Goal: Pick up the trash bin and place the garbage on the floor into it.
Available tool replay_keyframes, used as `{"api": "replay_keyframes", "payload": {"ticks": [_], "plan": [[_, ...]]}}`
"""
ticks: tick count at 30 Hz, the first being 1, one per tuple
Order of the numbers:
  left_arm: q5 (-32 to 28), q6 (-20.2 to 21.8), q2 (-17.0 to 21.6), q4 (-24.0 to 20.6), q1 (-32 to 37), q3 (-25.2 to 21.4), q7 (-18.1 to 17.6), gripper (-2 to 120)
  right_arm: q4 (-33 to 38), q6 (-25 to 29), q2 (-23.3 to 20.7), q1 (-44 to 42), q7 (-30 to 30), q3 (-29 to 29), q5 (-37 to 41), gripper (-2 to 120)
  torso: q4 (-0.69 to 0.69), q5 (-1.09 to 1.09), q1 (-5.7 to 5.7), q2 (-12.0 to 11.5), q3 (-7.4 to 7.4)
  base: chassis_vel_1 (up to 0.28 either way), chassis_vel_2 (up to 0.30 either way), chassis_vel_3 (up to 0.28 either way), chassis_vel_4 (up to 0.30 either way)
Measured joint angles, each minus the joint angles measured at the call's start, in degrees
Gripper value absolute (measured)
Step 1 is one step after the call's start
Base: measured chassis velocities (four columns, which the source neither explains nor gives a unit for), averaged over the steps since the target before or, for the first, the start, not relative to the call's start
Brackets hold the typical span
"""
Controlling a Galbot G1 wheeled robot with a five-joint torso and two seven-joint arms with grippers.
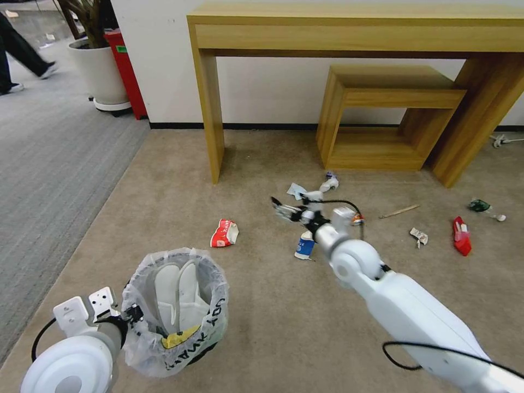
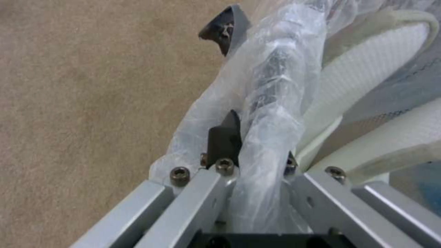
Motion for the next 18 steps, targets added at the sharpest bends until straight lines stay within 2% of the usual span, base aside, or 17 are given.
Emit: {"api": "replay_keyframes", "payload": {"ticks": [2,10,11,14,18], "plan": [[0.0,0.0,0.0,0.0,-0.1,0.0,0.0,1,0.1,0.1,-0.1,-0.7,0.0,0.5,-0.3,100,0.00,0.00,0.00,0.0,0.00,0.000,0.000,0.000,0.000],[0.8,0.8,-0.4,0.4,-0.9,2.5,0.8,1,6.1,0.7,-0.7,-15.5,-0.2,12.5,-5.0,100,0.01,0.00,0.00,0.0,0.00,0.000,0.000,0.000,0.000],[0.8,0.8,-0.4,0.4,-0.9,2.5,0.8,1,6.1,0.7,-0.7,-15.5,-0.2,12.5,-5.0,100,0.01,0.00,0.00,0.0,0.00,0.000,0.000,0.000,0.000],[1.2,0.8,-0.5,0.8,-1.2,3.1,1.1,1,8.8,1.1,-1.5,-21.4,-2.4,16.7,-6.3,100,0.00,0.01,0.00,0.0,0.00,0.000,0.000,0.000,0.000],[1.3,0.7,-0.8,0.8,-1.3,3.1,1.1,1,11.3,2.7,-1.5,-27.2,-3.8,19.3,-8.0,100,0.00,0.00,0.00,0.0,-0.01,0.000,0.000,0.000,0.000]]}}
